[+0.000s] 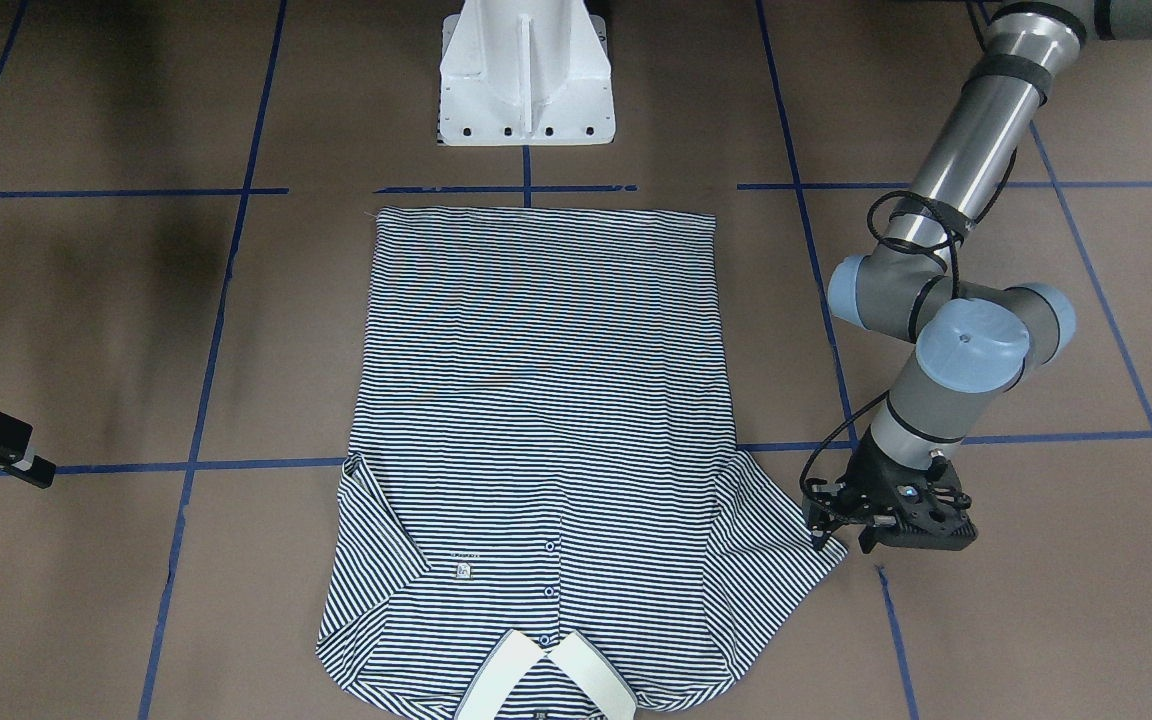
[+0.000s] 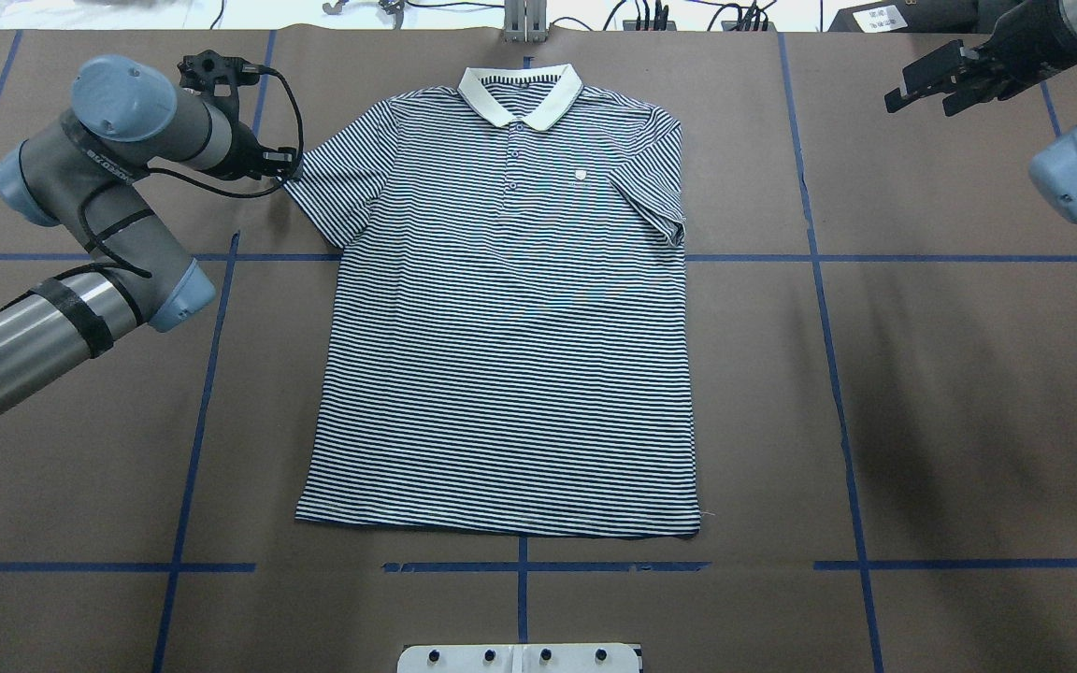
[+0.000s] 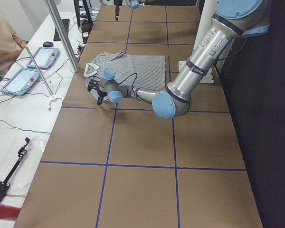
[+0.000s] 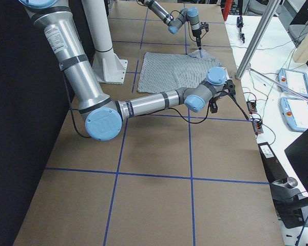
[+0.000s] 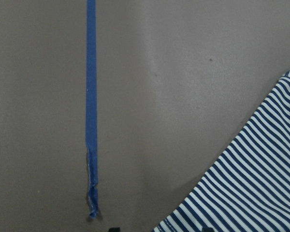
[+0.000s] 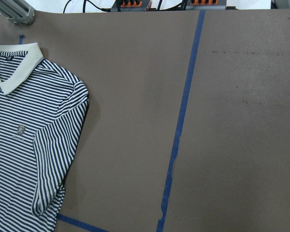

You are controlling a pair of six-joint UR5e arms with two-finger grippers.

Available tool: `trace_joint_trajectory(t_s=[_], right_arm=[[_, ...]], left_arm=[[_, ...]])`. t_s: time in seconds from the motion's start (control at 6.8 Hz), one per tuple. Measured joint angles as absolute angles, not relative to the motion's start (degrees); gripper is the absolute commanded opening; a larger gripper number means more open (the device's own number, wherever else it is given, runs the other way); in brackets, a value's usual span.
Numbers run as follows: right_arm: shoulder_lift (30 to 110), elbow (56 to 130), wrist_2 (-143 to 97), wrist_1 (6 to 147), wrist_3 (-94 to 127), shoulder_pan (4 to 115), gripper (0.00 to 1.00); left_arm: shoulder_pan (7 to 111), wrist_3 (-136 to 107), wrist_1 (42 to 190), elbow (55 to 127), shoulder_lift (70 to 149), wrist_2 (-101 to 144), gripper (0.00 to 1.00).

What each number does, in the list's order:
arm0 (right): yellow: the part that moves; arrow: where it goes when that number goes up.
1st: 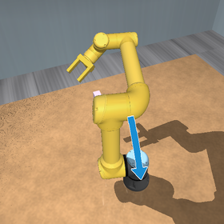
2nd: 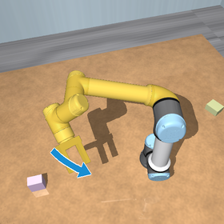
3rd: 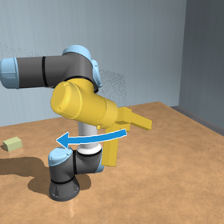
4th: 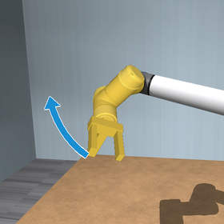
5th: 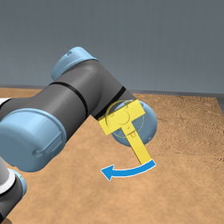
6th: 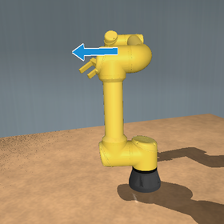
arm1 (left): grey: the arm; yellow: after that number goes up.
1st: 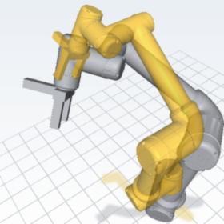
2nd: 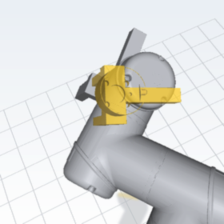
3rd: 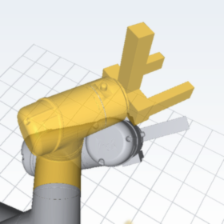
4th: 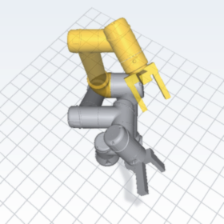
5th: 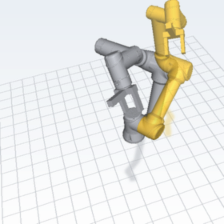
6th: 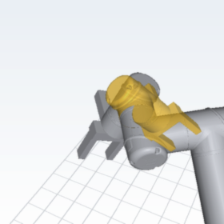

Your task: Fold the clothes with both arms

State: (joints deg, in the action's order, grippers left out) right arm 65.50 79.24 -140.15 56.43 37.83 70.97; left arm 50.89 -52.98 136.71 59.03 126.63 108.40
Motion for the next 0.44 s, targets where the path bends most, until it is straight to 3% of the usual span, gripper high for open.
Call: trace_joint_trajectory(t_s=[0.15,0.29,0.44], right_arm=[[65.44,79.23,-140.11,56.43,37.86,70.95,1.00],[65.41,79.25,-140.10,56.43,37.87,70.95,1.00],[65.41,79.25,-140.10,56.43,37.88,70.98,1.00]], left_arm=[[50.69,-52.99,136.72,59.00,126.63,108.38,0.35],[50.60,-53.00,136.69,58.90,126.71,108.37,0.04],[50.56,-53.00,136.68,58.77,126.83,108.37,0.00]])
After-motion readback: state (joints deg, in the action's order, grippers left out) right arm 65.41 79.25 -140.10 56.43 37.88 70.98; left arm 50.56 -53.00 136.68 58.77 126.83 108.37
